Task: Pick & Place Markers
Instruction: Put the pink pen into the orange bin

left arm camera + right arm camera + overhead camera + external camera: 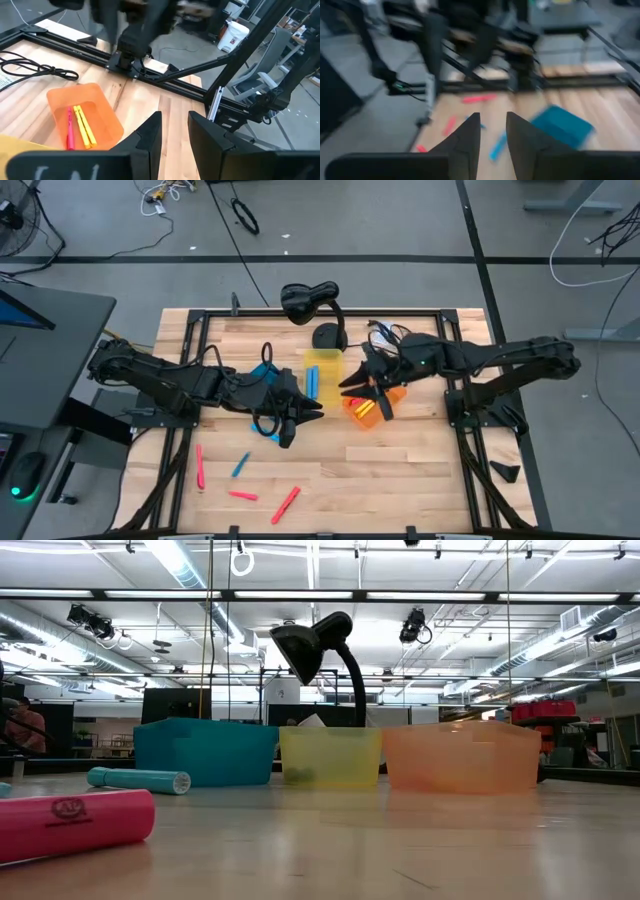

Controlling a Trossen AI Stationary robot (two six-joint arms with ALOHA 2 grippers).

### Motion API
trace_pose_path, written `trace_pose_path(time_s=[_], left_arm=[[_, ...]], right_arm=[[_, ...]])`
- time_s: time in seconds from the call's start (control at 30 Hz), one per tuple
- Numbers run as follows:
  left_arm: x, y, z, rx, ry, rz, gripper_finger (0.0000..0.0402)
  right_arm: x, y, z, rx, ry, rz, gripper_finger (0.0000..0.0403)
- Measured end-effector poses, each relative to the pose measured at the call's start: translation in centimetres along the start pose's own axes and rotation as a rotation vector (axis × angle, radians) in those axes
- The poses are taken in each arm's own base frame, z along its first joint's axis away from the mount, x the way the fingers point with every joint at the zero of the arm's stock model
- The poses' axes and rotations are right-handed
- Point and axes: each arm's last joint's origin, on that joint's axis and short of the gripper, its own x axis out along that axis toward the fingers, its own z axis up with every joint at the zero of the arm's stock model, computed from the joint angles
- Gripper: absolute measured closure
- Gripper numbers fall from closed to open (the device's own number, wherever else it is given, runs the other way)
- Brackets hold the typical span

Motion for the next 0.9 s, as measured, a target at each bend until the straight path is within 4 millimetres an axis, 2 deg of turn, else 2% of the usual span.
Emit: trace_pose_path(time_s=[0.17, 0.37, 0.6, 0.9], left_arm=[[0.0, -0.1, -0.1, 0.0, 0.022, -0.042, 0.0303], [0.0, -0.3, -0.2, 0.009, 0.059, -0.102, 0.0303], [-0.3, 0.2, -2.0, 0.12, 0.3, -0.18, 0.0303], [-1.3, 1.3, -4.4, 0.206, 0.615, -0.194, 0.0303]], right_arm=[[0.1, 1.1, 0.1, -0.018, -0.022, 0.052, 0.0309], [0.1, 1.2, 0.1, -0.018, -0.02, 0.054, 0.0309], [0.1, 1.2, 0.1, -0.018, -0.019, 0.053, 0.0309], [0.1, 1.2, 0.1, -0.019, -0.018, 0.052, 0.0309]])
